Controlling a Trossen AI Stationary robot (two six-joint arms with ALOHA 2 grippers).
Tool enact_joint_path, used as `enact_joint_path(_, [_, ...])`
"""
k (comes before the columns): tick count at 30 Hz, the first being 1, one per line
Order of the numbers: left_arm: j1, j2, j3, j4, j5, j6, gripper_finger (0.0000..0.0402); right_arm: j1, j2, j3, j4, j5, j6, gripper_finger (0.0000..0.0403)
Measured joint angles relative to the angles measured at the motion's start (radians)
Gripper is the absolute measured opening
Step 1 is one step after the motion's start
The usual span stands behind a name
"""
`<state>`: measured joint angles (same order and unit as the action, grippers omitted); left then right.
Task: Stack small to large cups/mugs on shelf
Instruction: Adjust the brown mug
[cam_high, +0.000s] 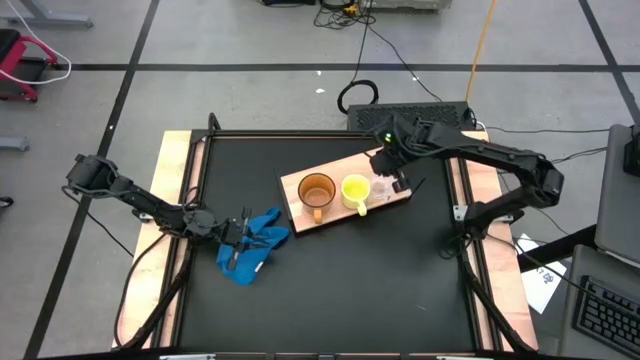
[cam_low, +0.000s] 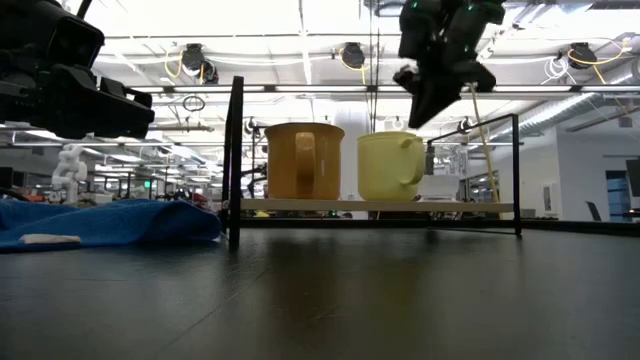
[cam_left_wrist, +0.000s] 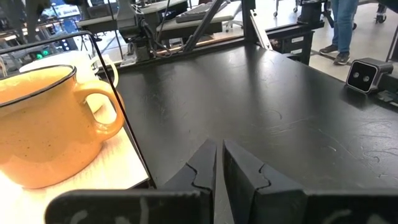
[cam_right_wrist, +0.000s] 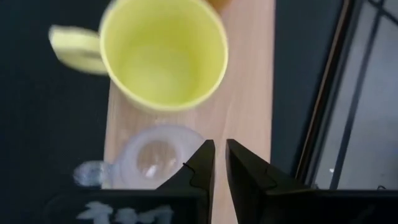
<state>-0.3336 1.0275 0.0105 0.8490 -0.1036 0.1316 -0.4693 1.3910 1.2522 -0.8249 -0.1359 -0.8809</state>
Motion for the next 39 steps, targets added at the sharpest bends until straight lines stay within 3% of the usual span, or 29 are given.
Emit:
enact_joint_path(15, [0.0, 0.0, 0.0, 0.045, 0.049, 0.005, 0.0031, 0.276, -0.169, 0.002, 0.154, -0.023, 0.368, 0.0031])
enact_joint_path(19, [0.0, 0.0, 0.0, 0.05, 0.05, 0.008, 0.0031, 0.348, -0.097, 0.002, 0.218, -0.077, 0.482, 0.0031])
enact_joint_path(28, [-0.003, 0.0, 0.0, 0.073, 0.054, -0.037, 0.0031, 0.506, 0.195, 0.002, 0.512, -0.069, 0.685, 0.0055])
enact_joint_path(34, [-0.023, 0.0, 0.0, 0.069, 0.054, -0.039, 0.0031, 0.561, 0.267, 0.001, 0.574, 0.135, 0.77, 0.0059])
enact_joint_path(39, [-0.038, 0.0, 0.0, 0.07, 0.054, -0.039, 0.0031, 0.579, 0.291, 0.001, 0.581, 0.143, 0.746, 0.0059])
